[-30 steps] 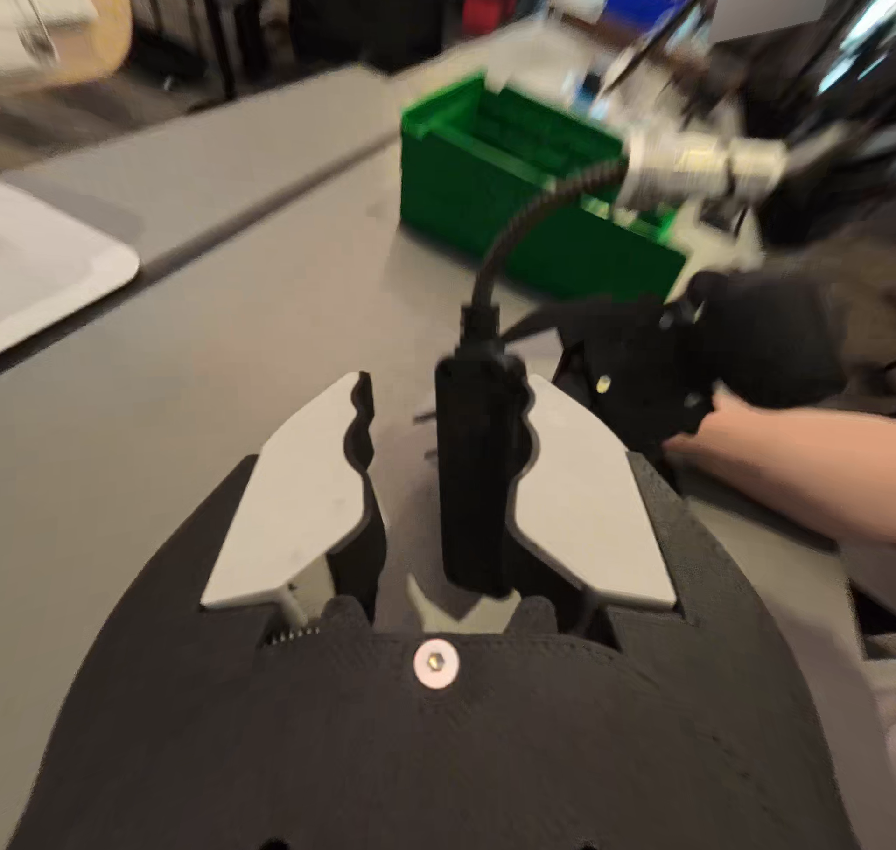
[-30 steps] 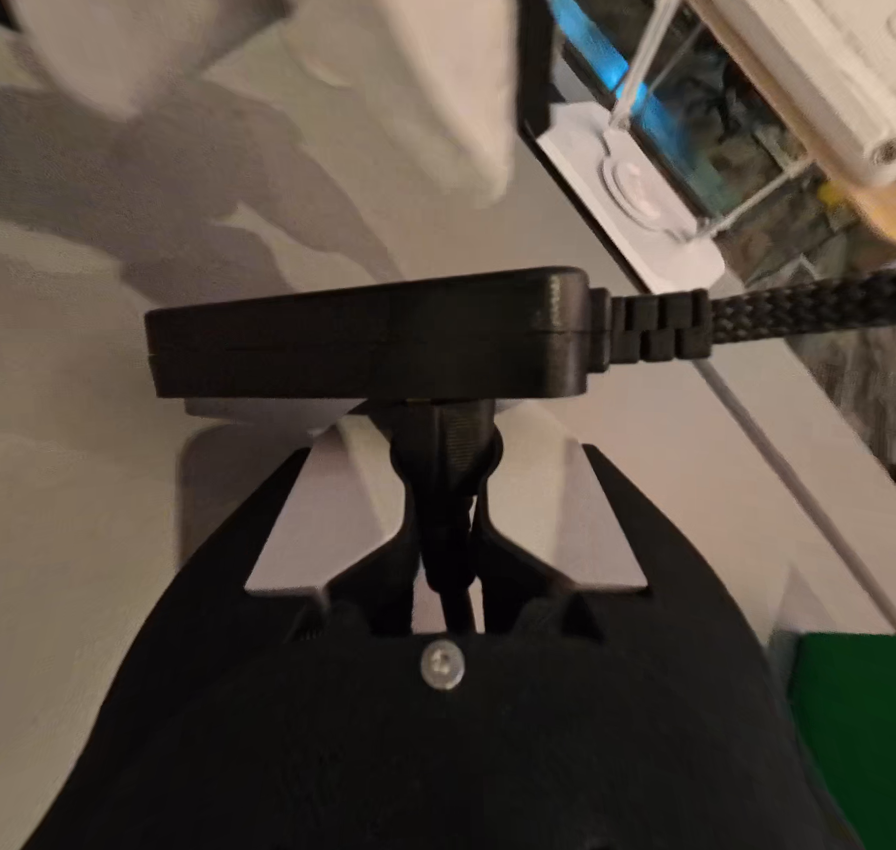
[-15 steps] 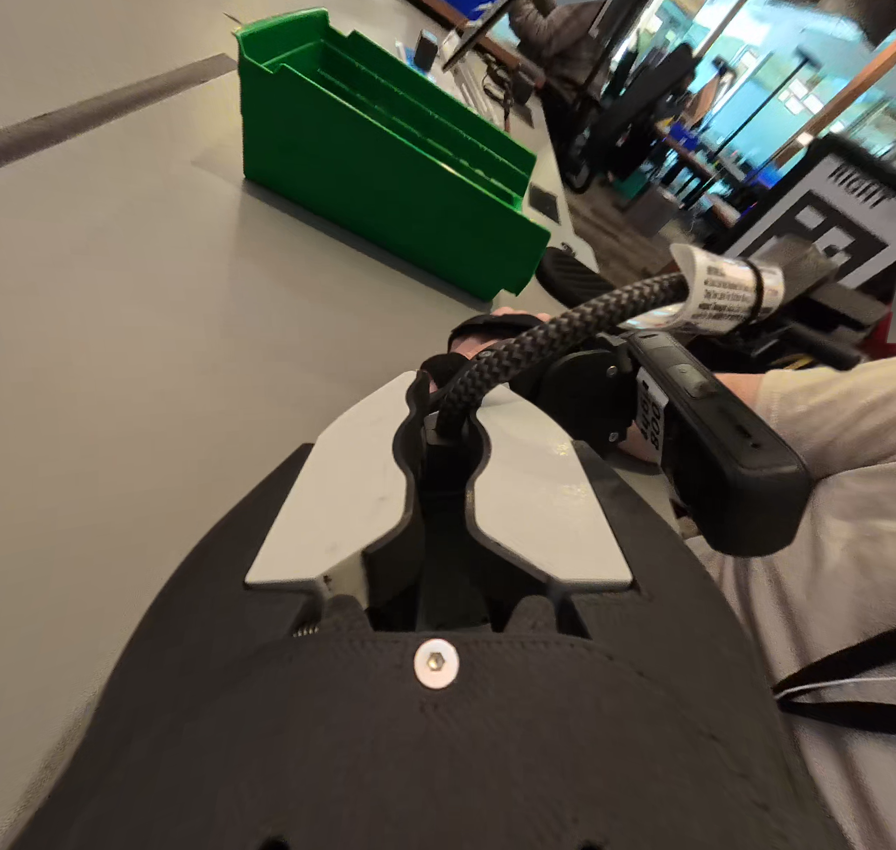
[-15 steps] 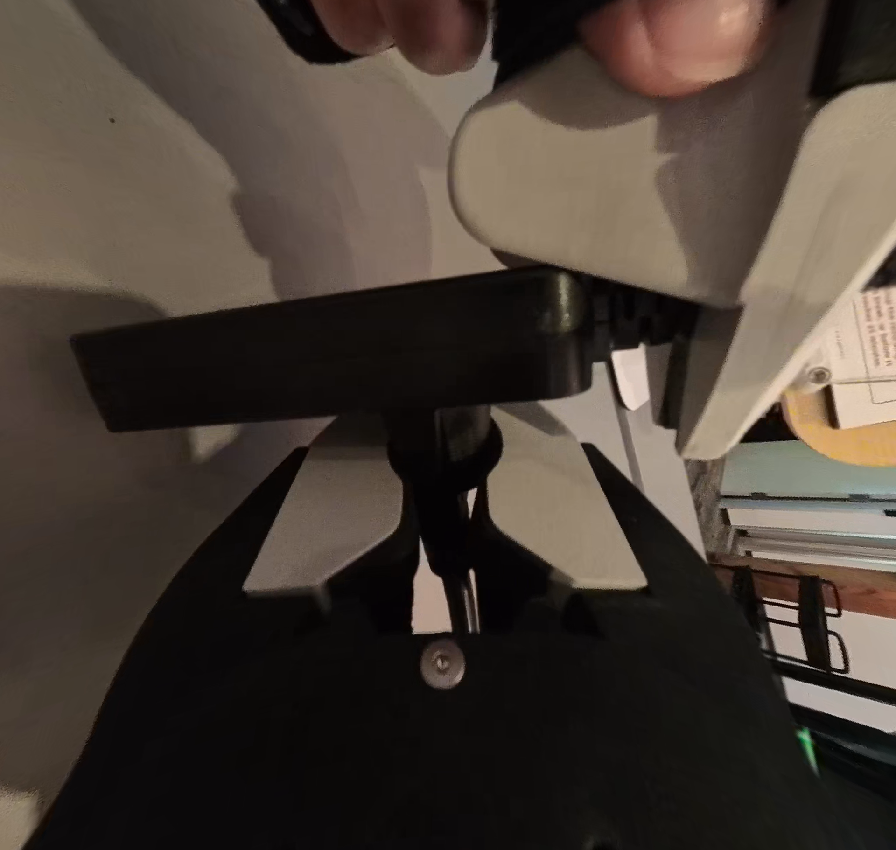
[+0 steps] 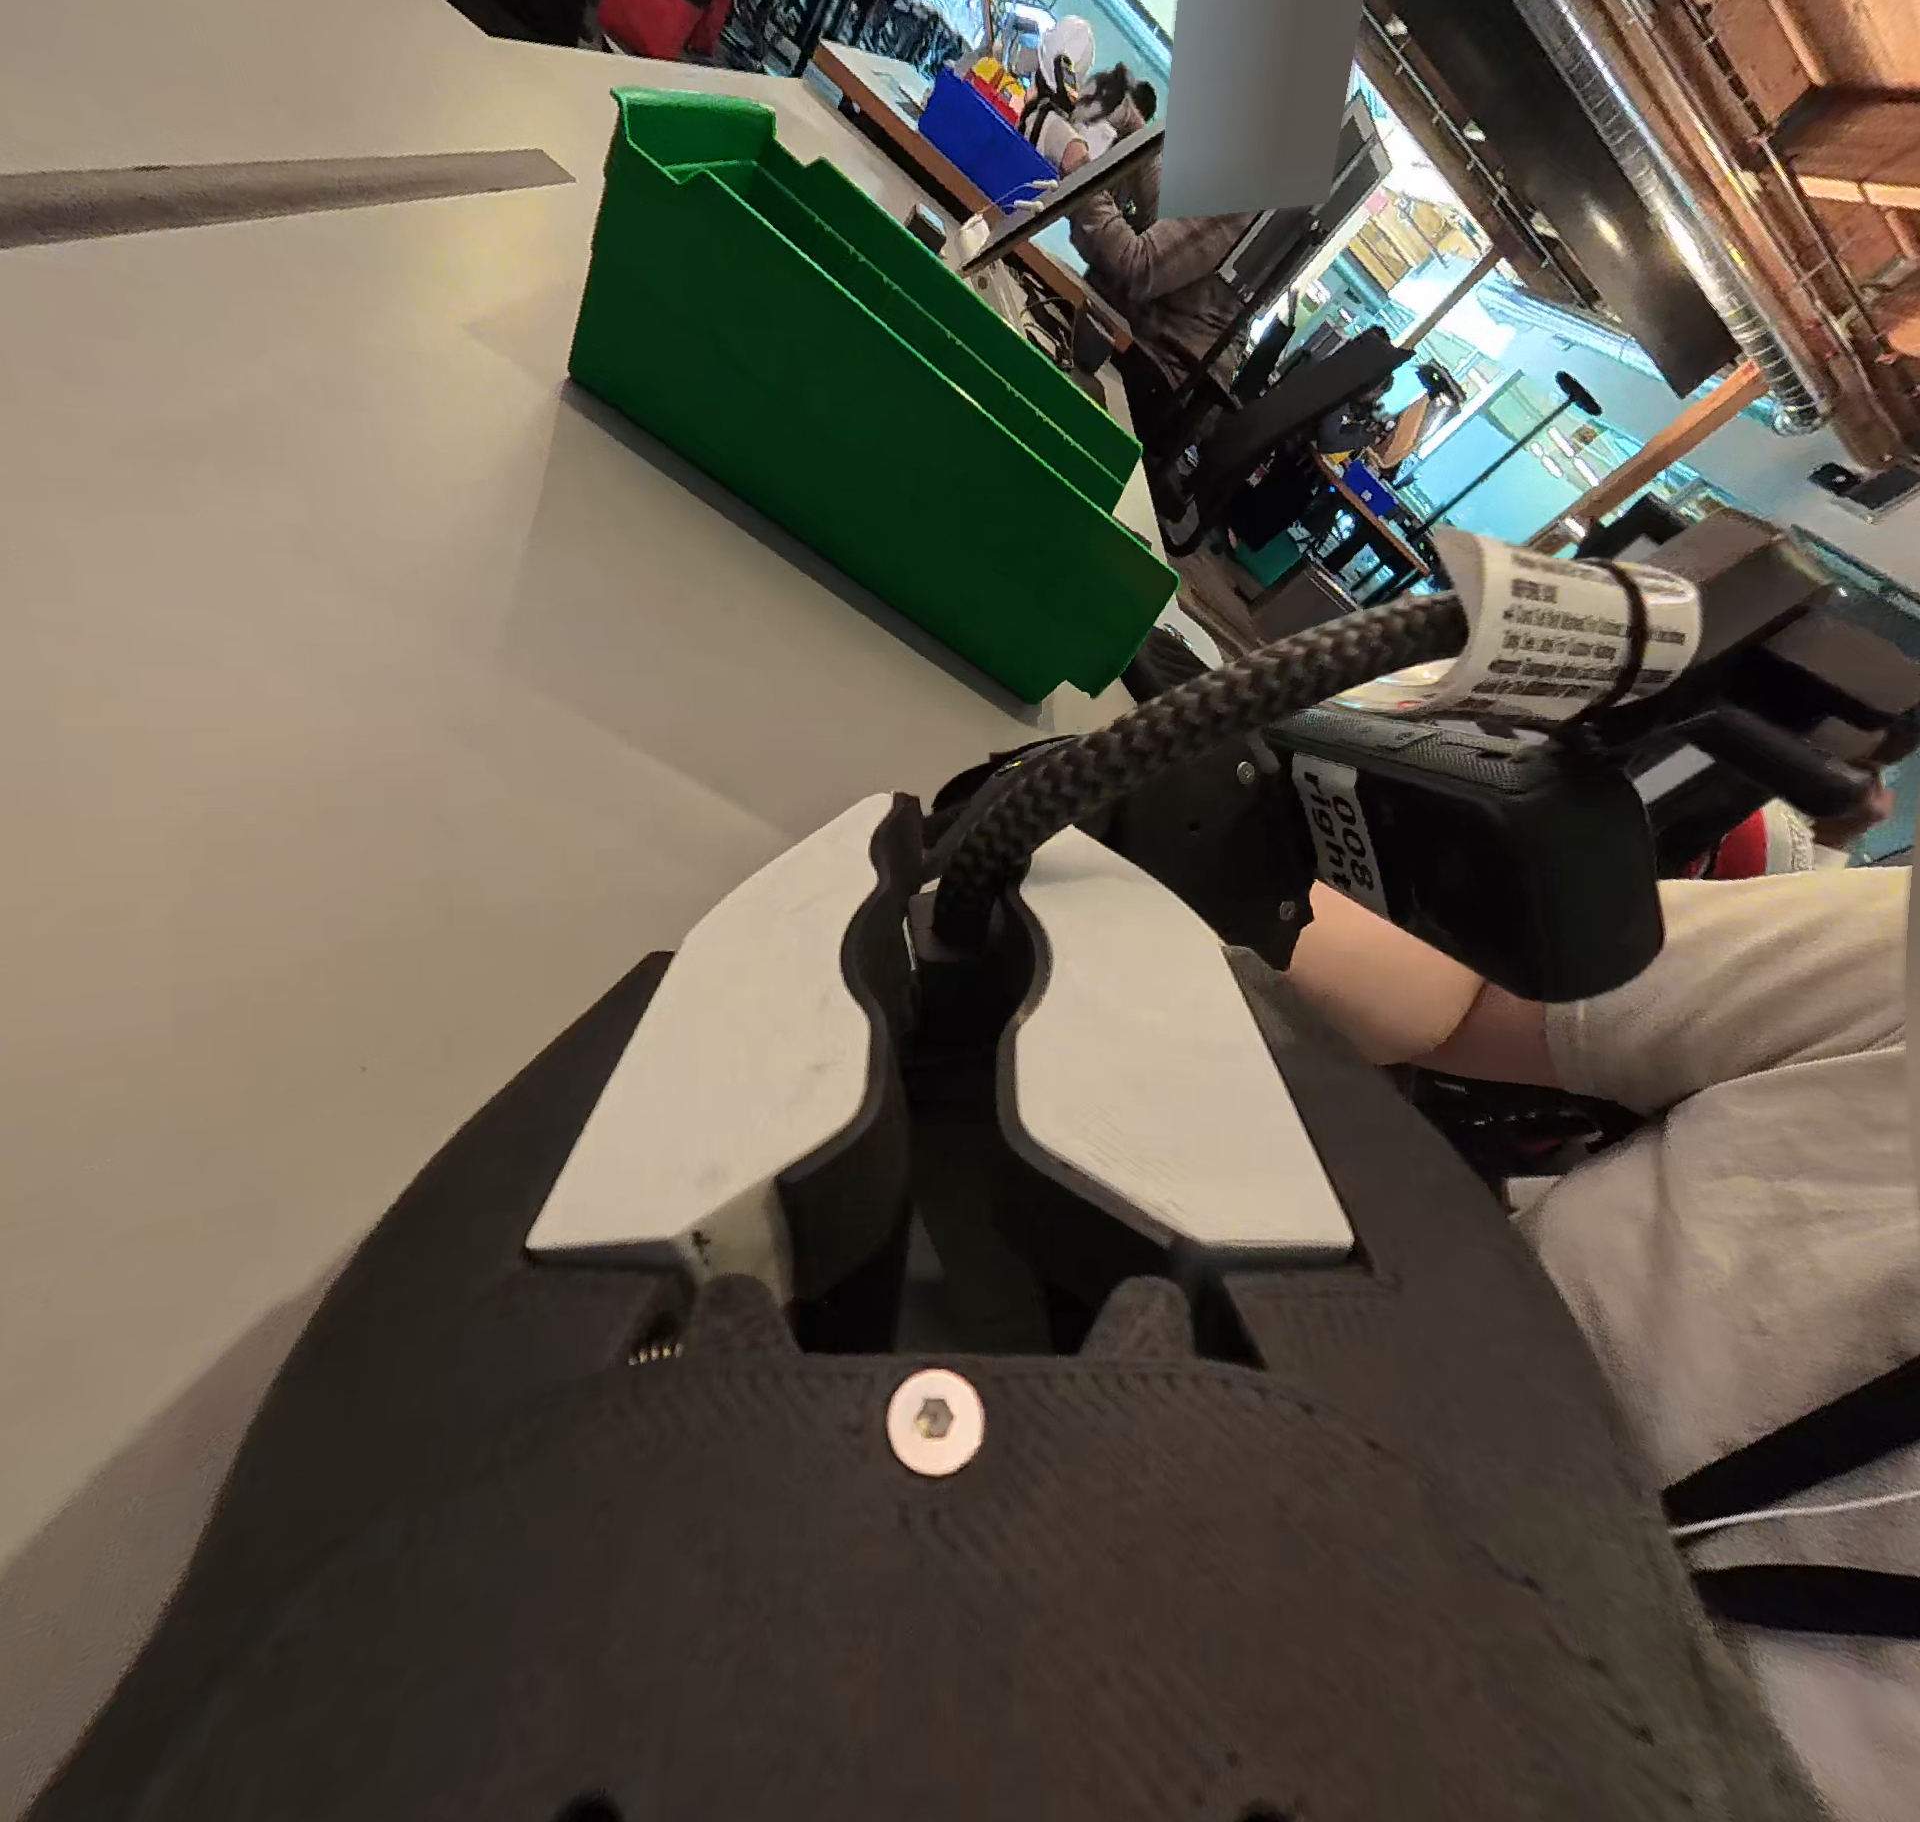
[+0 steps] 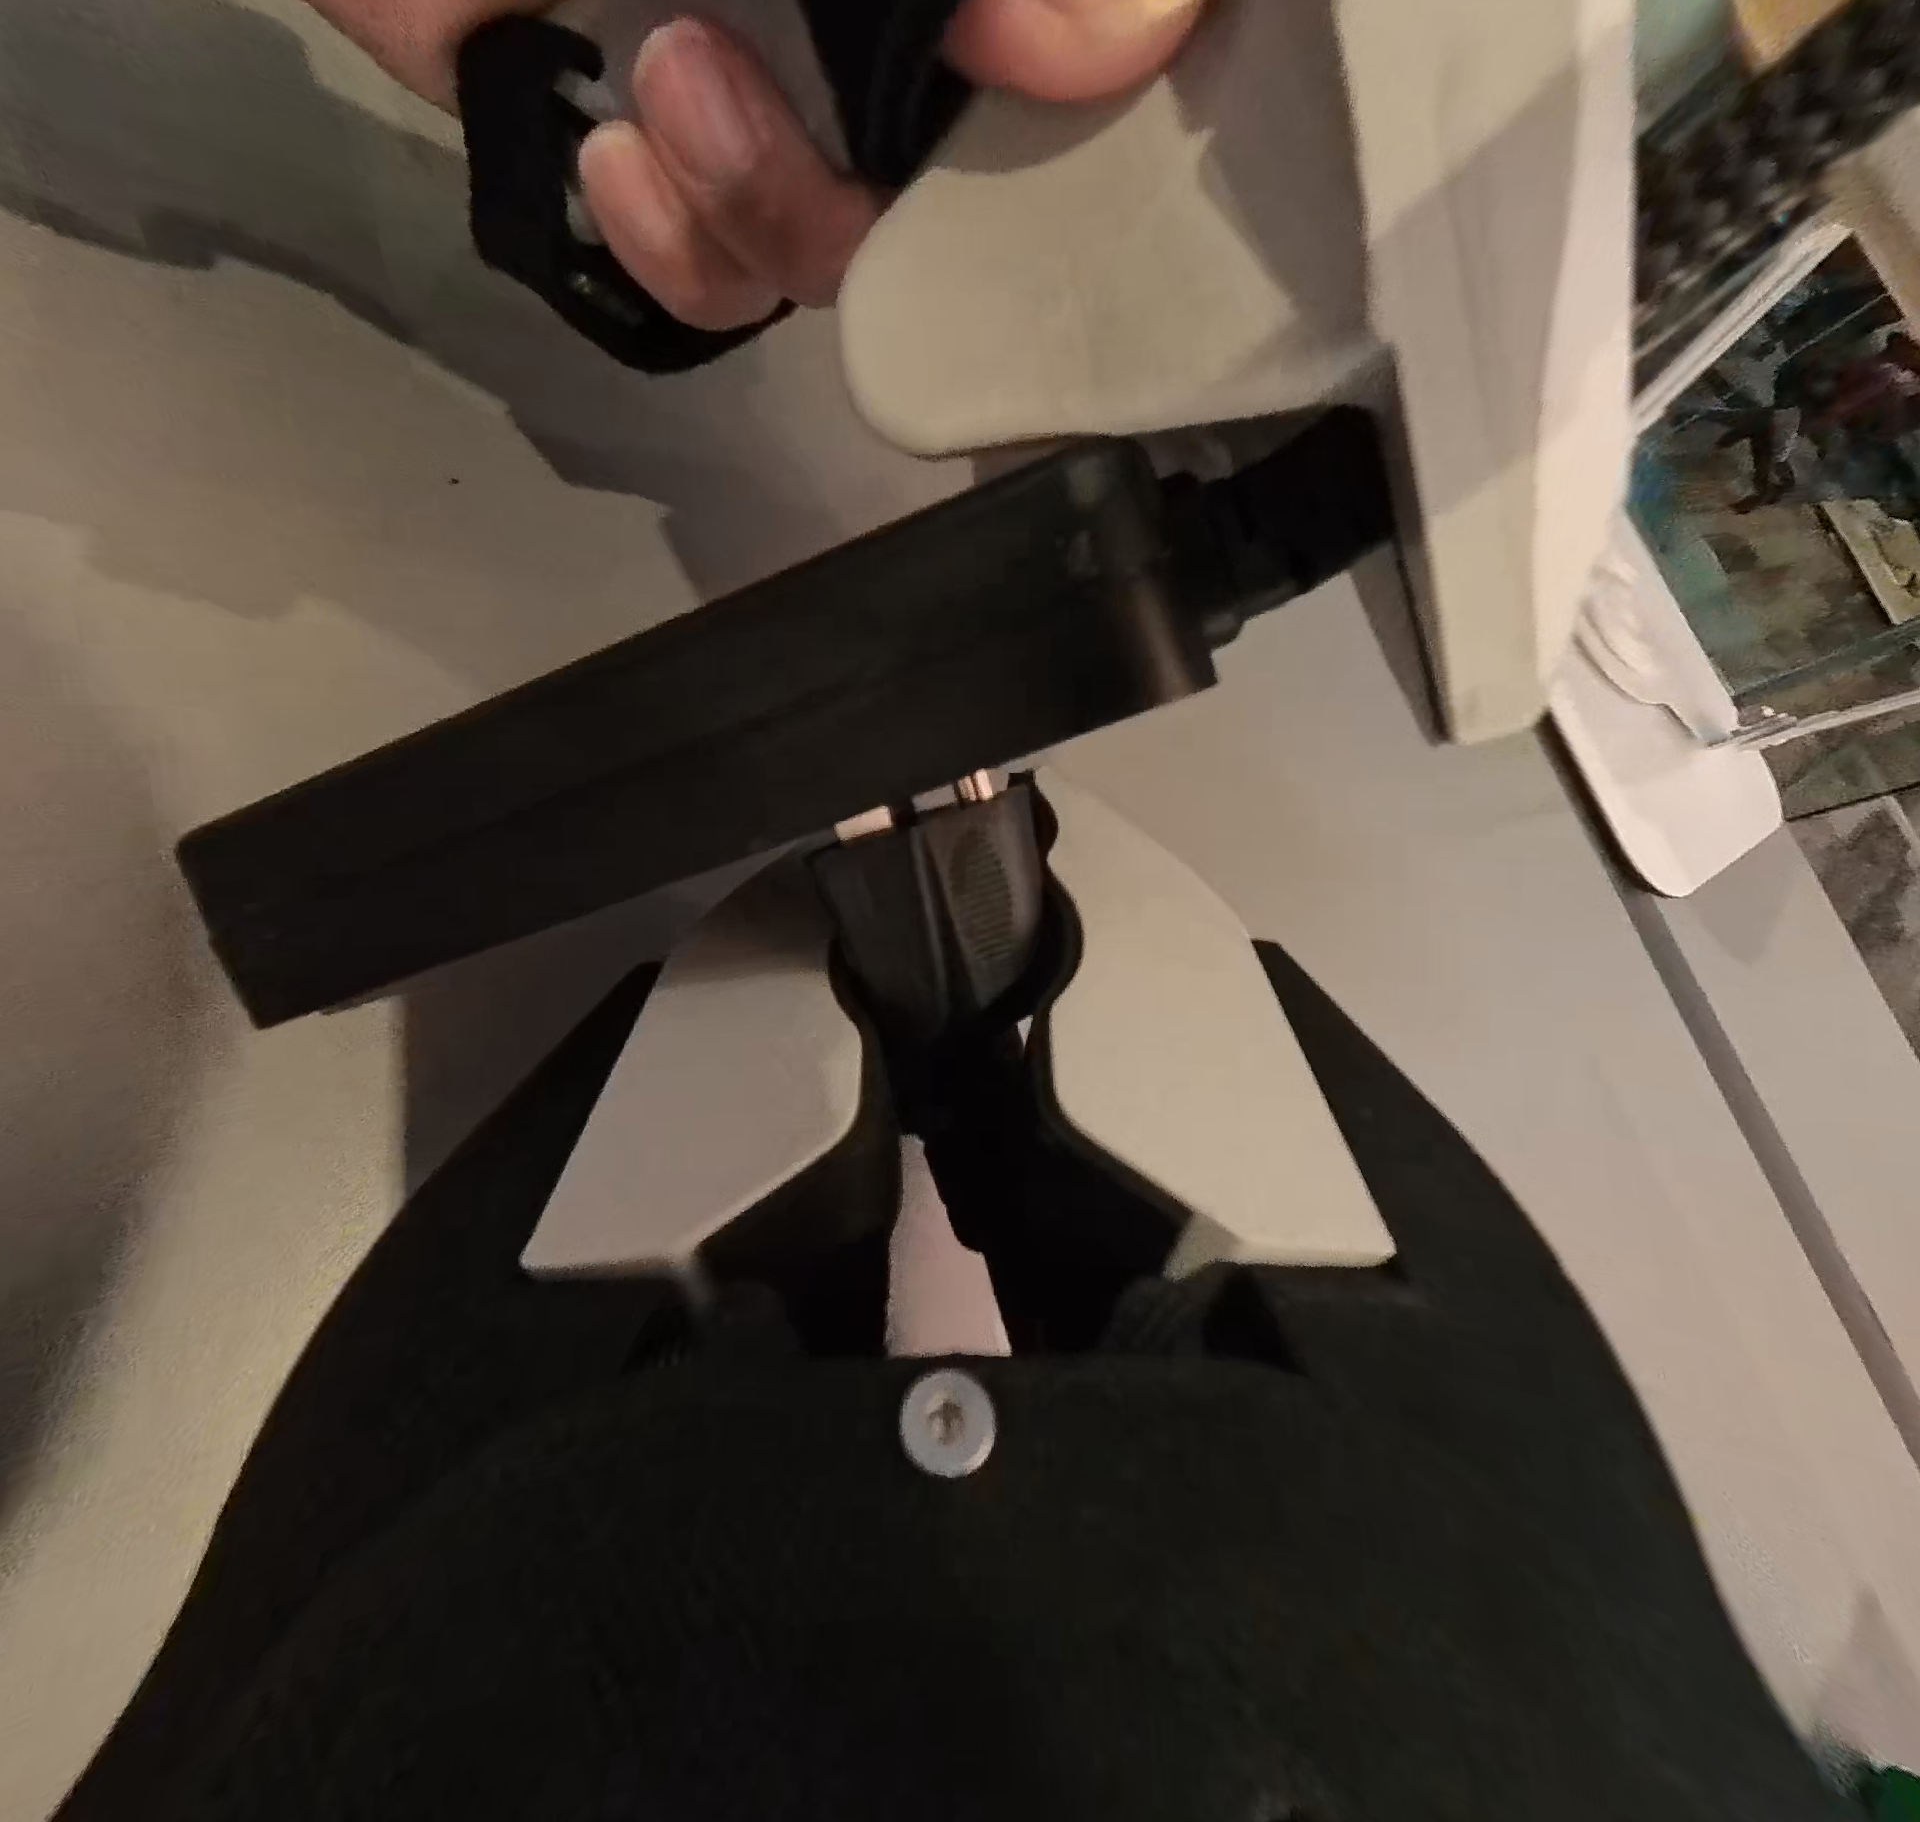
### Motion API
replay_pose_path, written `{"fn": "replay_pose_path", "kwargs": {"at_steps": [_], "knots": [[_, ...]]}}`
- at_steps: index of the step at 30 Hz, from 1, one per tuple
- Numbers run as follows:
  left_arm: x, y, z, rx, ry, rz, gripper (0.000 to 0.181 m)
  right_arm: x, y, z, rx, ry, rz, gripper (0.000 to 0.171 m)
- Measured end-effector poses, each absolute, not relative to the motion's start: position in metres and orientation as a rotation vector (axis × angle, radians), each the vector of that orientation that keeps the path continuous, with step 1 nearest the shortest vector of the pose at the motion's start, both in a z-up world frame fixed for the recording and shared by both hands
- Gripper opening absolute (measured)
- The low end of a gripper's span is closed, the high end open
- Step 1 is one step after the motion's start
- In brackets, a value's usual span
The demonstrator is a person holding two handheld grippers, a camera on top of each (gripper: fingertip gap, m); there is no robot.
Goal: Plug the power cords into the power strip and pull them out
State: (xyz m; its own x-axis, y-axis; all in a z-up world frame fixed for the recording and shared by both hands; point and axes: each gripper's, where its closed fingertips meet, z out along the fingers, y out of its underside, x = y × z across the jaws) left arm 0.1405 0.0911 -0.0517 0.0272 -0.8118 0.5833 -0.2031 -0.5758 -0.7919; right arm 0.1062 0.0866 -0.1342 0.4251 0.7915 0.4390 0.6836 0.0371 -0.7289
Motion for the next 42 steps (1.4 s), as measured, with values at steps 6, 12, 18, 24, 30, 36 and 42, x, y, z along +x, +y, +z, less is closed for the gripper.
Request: {"fn": "replay_pose_path", "kwargs": {"at_steps": [6, 12, 18, 24, 30, 36, 42], "knots": [[0.141, 0.088, -0.050, -1.779, 1.038, -1.582, 0.006, 0.104, 0.082, -0.138, -1.717, -1.270, 0.222, 0.024], [0.139, 0.084, -0.049, -1.777, 1.015, -1.575, 0.006, 0.105, 0.079, -0.138, -1.717, -1.275, 0.240, 0.025], [0.135, 0.083, -0.050, -1.745, 0.970, -1.620, 0.005, 0.105, 0.077, -0.139, -1.708, -1.285, 0.238, 0.025], [0.134, 0.081, -0.050, -1.727, 0.984, -1.629, 0.005, 0.104, 0.075, -0.139, -1.719, -1.282, 0.251, 0.025], [0.120, 0.102, -0.044, -1.755, 0.839, -1.608, 0.060, 0.132, 0.096, -0.128, -1.836, -1.087, 0.132, 0.023], [0.149, 0.059, -0.106, -2.034, 1.269, -1.249, 0.074, 0.160, 0.107, -0.128, -2.028, -0.824, 0.267, 0.022], [0.161, 0.053, -0.112, -2.110, 1.304, -1.271, 0.049, 0.166, 0.107, -0.129, -2.015, -0.867, 0.204, 0.020]]}}
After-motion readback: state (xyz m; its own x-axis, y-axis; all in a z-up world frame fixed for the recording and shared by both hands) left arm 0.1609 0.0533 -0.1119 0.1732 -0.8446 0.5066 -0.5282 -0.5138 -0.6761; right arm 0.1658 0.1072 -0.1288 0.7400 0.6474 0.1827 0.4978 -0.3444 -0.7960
